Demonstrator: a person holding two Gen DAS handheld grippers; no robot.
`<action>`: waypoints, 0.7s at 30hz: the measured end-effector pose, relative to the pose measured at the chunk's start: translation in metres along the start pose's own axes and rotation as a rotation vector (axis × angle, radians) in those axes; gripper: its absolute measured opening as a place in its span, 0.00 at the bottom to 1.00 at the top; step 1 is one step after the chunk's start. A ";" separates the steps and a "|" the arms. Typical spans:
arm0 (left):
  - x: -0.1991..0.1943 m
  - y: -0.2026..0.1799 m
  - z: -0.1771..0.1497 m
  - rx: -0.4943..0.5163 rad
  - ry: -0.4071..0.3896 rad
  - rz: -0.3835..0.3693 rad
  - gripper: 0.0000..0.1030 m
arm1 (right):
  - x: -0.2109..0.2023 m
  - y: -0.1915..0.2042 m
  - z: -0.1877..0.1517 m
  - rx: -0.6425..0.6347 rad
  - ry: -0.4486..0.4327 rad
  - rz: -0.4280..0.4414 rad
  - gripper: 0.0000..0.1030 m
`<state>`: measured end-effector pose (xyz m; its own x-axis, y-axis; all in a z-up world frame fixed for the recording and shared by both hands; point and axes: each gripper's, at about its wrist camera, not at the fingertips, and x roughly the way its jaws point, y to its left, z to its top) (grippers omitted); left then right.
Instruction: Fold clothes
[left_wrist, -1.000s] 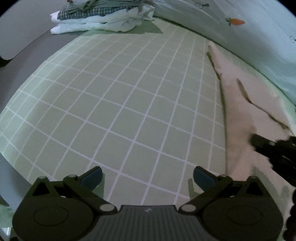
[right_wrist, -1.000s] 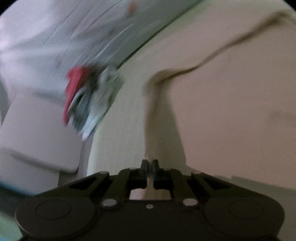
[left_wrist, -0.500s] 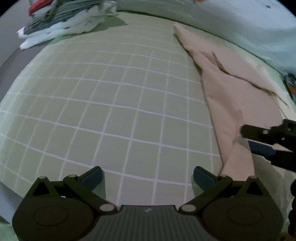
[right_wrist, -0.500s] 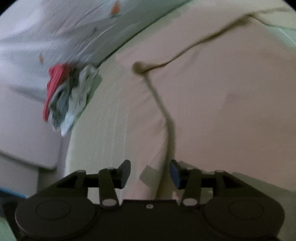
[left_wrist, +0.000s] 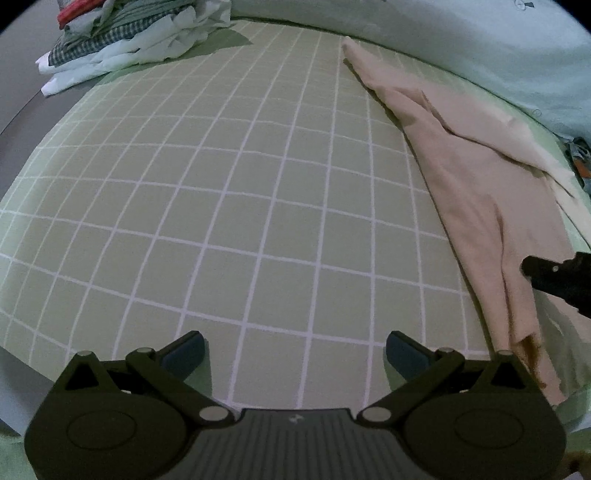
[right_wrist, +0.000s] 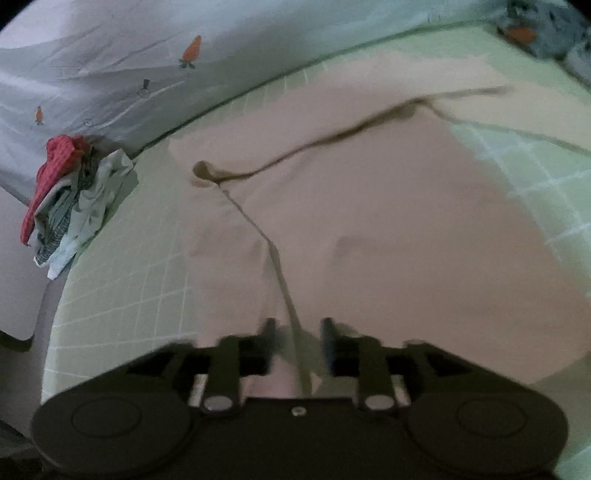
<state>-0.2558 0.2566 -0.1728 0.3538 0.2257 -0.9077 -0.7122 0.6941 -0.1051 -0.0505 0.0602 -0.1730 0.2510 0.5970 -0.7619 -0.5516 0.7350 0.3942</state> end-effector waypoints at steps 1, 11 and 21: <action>0.000 0.000 0.000 -0.004 0.001 0.000 1.00 | -0.003 0.005 0.001 -0.025 -0.022 -0.005 0.39; 0.003 -0.003 0.001 -0.004 0.014 0.025 1.00 | 0.012 0.032 -0.007 -0.172 0.076 0.025 0.52; 0.001 0.003 0.003 -0.006 0.013 0.032 1.00 | -0.009 -0.013 -0.001 -0.002 0.021 -0.050 0.06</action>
<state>-0.2556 0.2605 -0.1729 0.3229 0.2388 -0.9158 -0.7265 0.6827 -0.0781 -0.0464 0.0448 -0.1720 0.2613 0.5523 -0.7917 -0.5401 0.7634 0.3542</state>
